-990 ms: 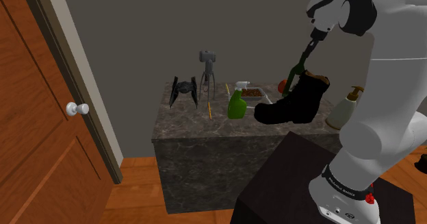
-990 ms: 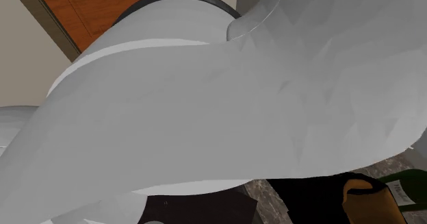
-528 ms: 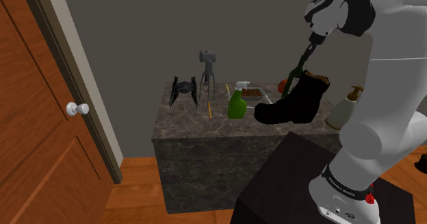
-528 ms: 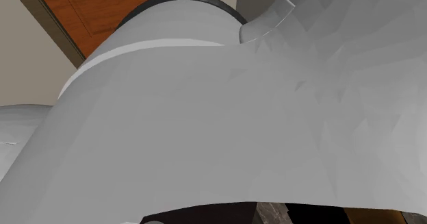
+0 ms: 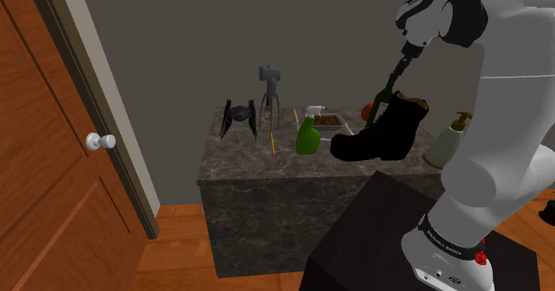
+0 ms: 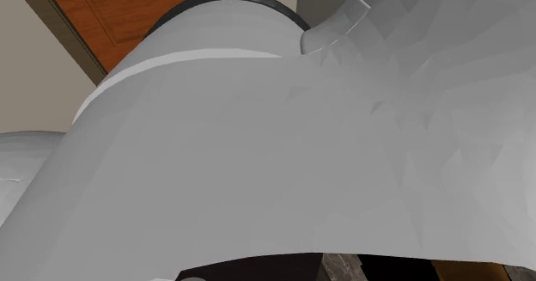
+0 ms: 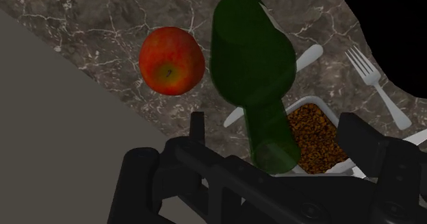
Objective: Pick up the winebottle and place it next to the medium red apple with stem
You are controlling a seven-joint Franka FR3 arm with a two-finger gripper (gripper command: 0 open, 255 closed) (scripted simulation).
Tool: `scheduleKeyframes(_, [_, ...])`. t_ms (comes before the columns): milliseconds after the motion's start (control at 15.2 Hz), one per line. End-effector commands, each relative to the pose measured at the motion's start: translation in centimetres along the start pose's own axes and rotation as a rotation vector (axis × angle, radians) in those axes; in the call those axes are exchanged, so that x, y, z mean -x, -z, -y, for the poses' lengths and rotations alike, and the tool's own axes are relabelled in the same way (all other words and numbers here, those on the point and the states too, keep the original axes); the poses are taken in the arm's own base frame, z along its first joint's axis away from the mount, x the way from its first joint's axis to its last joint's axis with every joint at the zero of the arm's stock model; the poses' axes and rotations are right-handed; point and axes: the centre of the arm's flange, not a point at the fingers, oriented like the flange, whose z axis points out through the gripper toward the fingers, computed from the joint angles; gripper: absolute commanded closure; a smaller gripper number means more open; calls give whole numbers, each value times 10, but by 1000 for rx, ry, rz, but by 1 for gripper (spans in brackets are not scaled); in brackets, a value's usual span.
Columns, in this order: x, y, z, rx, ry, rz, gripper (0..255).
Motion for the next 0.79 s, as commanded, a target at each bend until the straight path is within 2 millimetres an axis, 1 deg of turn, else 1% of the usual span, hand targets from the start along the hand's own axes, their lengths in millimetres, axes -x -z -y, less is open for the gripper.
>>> scheduleKeyframes(0, [0,0,0,0,0,0,0])
scheduleKeyframes(198, [0,40,0,0,0,0,0])
scheduleKeyframes(264, [0,50,0,0,0,0,0])
scheduleKeyframes(726, [0,50,0,0,0,0,0])
